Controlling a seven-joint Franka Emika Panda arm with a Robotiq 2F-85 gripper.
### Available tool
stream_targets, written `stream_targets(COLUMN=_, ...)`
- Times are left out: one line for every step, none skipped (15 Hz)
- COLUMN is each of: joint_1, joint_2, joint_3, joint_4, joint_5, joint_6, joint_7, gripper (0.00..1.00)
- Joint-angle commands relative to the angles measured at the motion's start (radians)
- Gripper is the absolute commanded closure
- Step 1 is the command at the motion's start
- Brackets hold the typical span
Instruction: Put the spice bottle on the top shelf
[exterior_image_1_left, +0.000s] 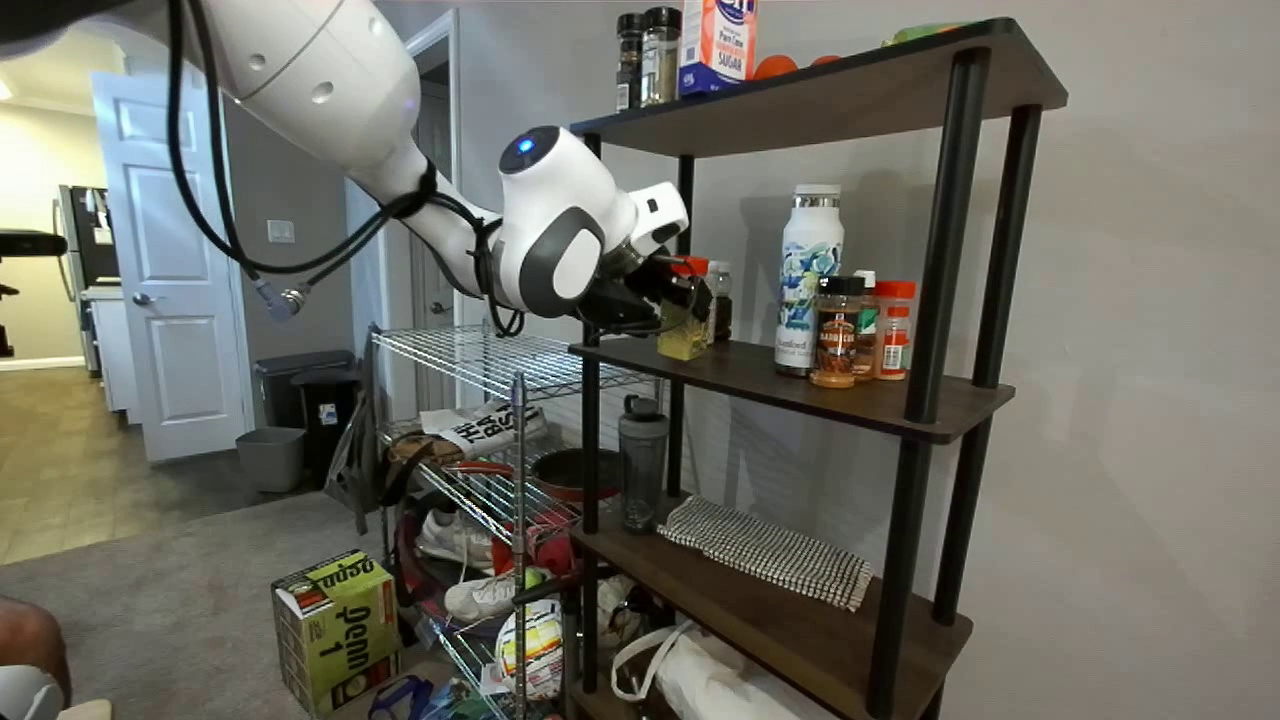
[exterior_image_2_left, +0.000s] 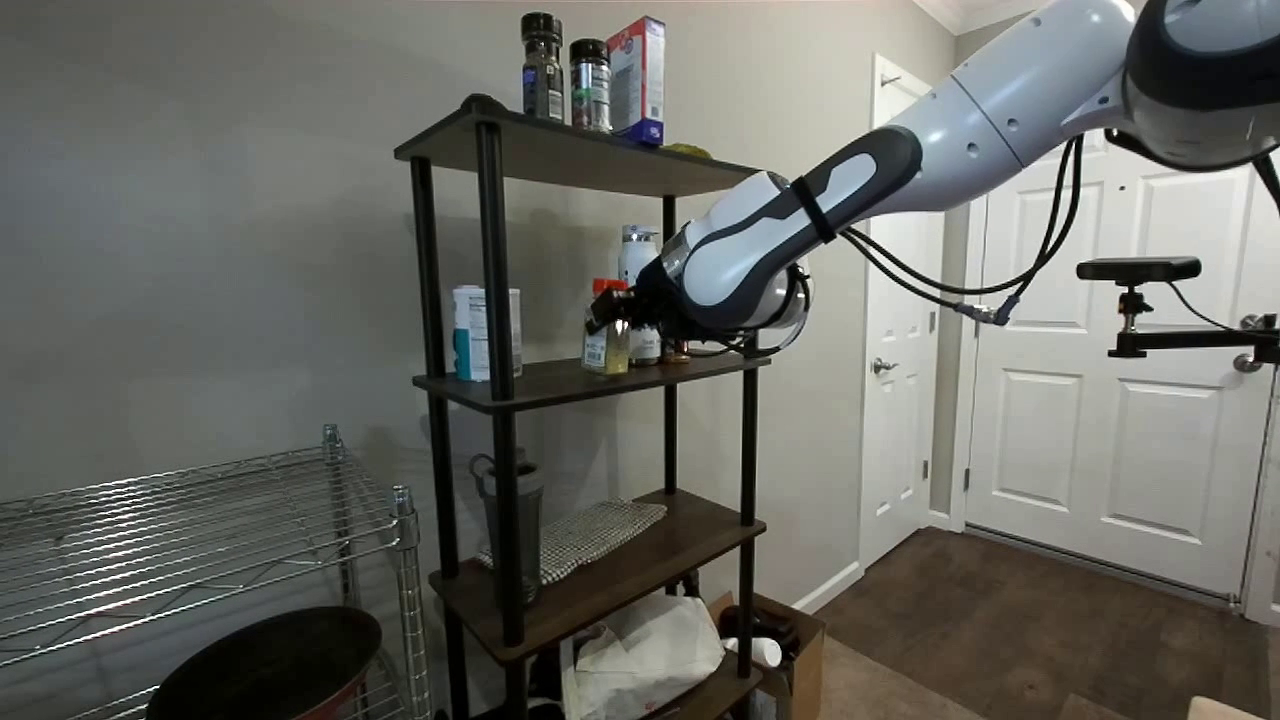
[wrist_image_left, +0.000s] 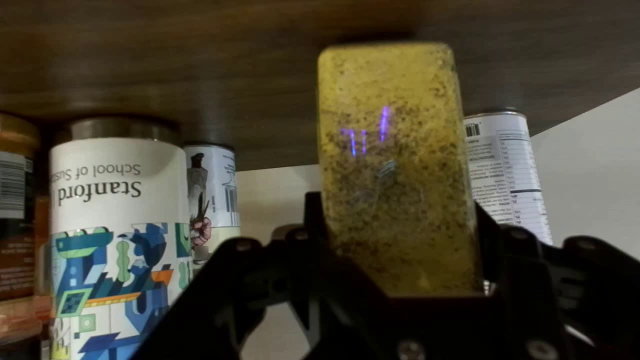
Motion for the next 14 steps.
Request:
stream_targets(joint_1=-0.119, joint_2=-0.081, joint_3=0.081, joint_4=-0.055, joint_5=0.012, joint_6=-0.054, joint_7=-0.03, gripper=0.61)
stream_targets(joint_1=-0.148, joint_2=-0.093, joint_3=0.1, joint_4=-0.063, joint_5=0.018, joint_6=-0.066, joint_7=-0.032, gripper=0.61)
stream_targets(joint_1=-0.199, joint_2=-0.099, joint_3=0.148, joint_4=-0.066, joint_5=0.035, joint_6=-0.084, joint_7=-0.047, gripper=0.61)
stream_targets(joint_1=-0.245, joint_2=-0.095, joint_3=0.195, joint_4=-0.053, joint_5=0.049, joint_6=-0.105, joint_7=-0.065, gripper=0.61)
stream_targets(joint_1=-0.29, joint_2=-0.104, joint_3=0.235, joint_4=-0.056, joint_5=0.063, joint_6=-0.118, joint_7=-0.076, gripper=0.61)
stream_targets(joint_1=-0.337, joint_2=-0.109, joint_3=0.278, joint_4=-0.053, joint_5=0.076, joint_6=-0.133, joint_7=-0.091, gripper=0.61)
stream_targets(joint_1=-0.38, joint_2=-0.116, joint_3=0.314, joint_4=-0.05, joint_5=0.093, joint_6=-0.144, joint_7=-0.103, gripper=0.61)
stream_targets(joint_1=-0.419, joint_2=-0.121, joint_3=0.347, joint_4=-0.047, joint_5=0.108, joint_6=-0.155, joint_7=-0.115, gripper=0.61)
stream_targets(joint_1=-0.456, joint_2=-0.128, joint_3=0.376, joint_4=-0.044, joint_5=0.124, joint_6=-0.161, joint_7=-0.124, gripper=0.61)
stream_targets(joint_1=-0.491, joint_2=-0.131, joint_3=0.404, joint_4=-0.039, joint_5=0.14, joint_6=-0.166, joint_7=-0.133, gripper=0.61)
stream_targets(joint_1=-0.521, joint_2=-0.138, joint_3=0.423, joint_4=-0.038, joint_5=0.153, joint_6=-0.171, joint_7=-0.133, gripper=0.61)
stream_targets(joint_1=-0.55, joint_2=-0.143, joint_3=0.441, joint_4=-0.036, joint_5=0.167, joint_6=-0.175, joint_7=-0.134, gripper=0.61)
stream_targets(joint_1=-0.578, joint_2=-0.142, joint_3=0.462, joint_4=-0.033, joint_5=0.18, joint_6=-0.178, joint_7=-0.139, gripper=0.61)
stream_targets(joint_1=-0.602, joint_2=-0.142, joint_3=0.479, joint_4=-0.031, joint_5=0.189, joint_6=-0.182, joint_7=-0.14, gripper=0.61)
